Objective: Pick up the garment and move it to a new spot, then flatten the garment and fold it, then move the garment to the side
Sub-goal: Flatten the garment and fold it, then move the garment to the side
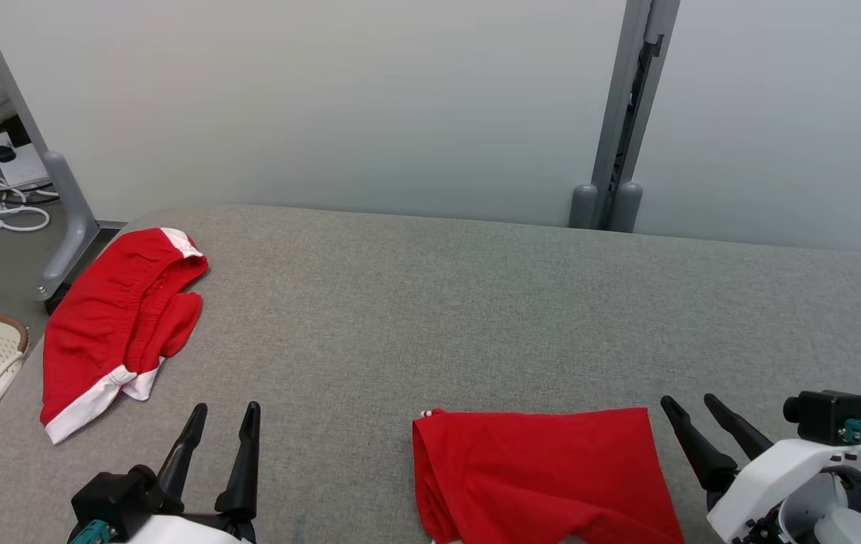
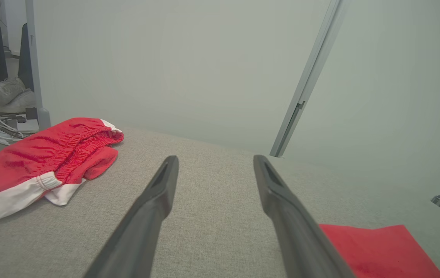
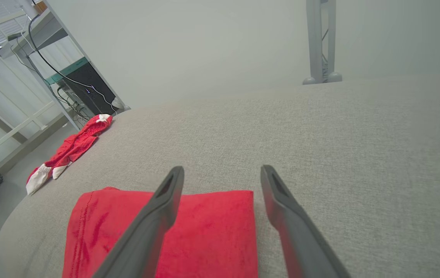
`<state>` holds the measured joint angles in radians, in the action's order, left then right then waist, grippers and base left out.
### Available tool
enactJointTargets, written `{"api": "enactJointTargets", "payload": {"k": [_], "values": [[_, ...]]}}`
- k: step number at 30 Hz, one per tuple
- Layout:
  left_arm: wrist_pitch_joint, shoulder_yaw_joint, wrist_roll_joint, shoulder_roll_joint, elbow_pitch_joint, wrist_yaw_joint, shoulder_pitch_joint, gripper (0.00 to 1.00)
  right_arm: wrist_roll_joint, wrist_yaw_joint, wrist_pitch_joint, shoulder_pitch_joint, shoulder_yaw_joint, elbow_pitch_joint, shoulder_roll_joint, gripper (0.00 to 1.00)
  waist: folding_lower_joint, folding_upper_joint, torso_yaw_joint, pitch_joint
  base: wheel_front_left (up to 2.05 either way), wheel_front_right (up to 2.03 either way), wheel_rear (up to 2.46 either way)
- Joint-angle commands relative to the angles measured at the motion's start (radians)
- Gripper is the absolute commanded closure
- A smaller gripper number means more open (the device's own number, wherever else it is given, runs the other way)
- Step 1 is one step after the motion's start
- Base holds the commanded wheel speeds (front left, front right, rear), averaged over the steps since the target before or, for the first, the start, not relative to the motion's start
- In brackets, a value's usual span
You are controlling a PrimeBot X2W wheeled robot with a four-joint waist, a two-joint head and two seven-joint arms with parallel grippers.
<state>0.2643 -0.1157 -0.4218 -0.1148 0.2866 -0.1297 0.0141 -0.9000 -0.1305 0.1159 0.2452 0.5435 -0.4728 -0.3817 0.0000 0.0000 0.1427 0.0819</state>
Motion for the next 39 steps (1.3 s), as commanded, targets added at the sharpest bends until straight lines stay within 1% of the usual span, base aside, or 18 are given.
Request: {"api": "enactJointTargets", "payload": {"k": [1, 4, 7, 10, 12, 19, 23, 30, 34, 38, 39], "values": [[0.002, 0.003, 0.002, -0.006, -0.003, -0.002, 0.007, 0.0, 0.009, -0.001, -0.003, -0.01, -0.007, -0.005, 0.005, 0.0, 0.0, 0.0, -0.001, 0.0, 0.0, 0.0, 0.0], [0.002, 0.0, 0.002, -0.007, -0.003, -0.002, 0.004, 0.0, 0.023, -0.001, -0.026, -0.023, -0.036, -0.012, 0.024, 0.0, 0.0, 0.0, -0.004, 0.001, 0.0, 0.0, 0.0], [0.002, -0.003, 0.0, -0.009, -0.002, -0.002, -0.003, 0.0, 0.005, -0.001, -0.075, -0.033, -0.046, -0.012, 0.044, 0.0, 0.0, 0.0, -0.005, 0.0, 0.0, 0.0, 0.0], [0.002, -0.005, -0.003, -0.011, -0.002, -0.002, -0.011, 0.0, -0.018, -0.001, -0.136, -0.021, -0.044, -0.025, 0.042, 0.0, 0.0, 0.0, -0.005, -0.006, 0.0, 0.0, 0.0], [0.002, -0.01, -0.005, -0.011, 0.001, -0.002, -0.018, 0.0, -0.024, -0.001, -0.179, -0.007, -0.039, -0.054, 0.033, 0.0, 0.0, 0.0, 0.001, -0.009, 0.0, 0.0, 0.0], [0.002, -0.01, -0.012, -0.017, 0.007, -0.002, -0.025, 0.0, -0.111, -0.001, -0.366, 0.034, -0.047, -0.157, 0.045, 0.0, 0.0, 0.0, 0.024, -0.018, 0.0, 0.0, 0.0], [0.002, -0.014, -0.016, -0.018, 0.009, -0.002, -0.027, 0.0, -0.138, -0.001, -0.427, 0.06, -0.049, -0.197, 0.047, 0.0, 0.0, 0.0, 0.036, -0.021, 0.0, 0.0, 0.0], [0.002, -0.019, -0.018, -0.018, 0.013, -0.002, -0.033, 0.0, -0.213, -0.001, -0.561, 0.068, -0.036, -0.251, 0.073, 0.0, 0.0, 0.0, 0.058, -0.024, 0.0, 0.0, 0.0], [0.002, -0.017, -0.019, -0.018, 0.015, -0.002, -0.032, 0.0, -0.249, -0.001, -0.586, 0.057, -0.034, -0.253, 0.071, 0.0, 0.0, 0.0, 0.068, -0.026, 0.0, 0.0, 0.0], [0.002, -0.017, -0.02, -0.02, 0.017, -0.002, -0.034, 0.0, -0.259, -0.001, -0.593, 0.057, -0.024, -0.271, 0.071, 0.0, 0.0, 0.0, 0.076, -0.028, 0.0, 0.0, 0.0], [0.002, -0.017, -0.021, -0.02, 0.017, -0.002, -0.036, 0.0, -0.259, -0.001, -0.591, 0.059, -0.019, -0.273, 0.071, 0.52, 0.0, 0.0, 0.077, -0.028, 0.0, 0.0, 0.0]]}}
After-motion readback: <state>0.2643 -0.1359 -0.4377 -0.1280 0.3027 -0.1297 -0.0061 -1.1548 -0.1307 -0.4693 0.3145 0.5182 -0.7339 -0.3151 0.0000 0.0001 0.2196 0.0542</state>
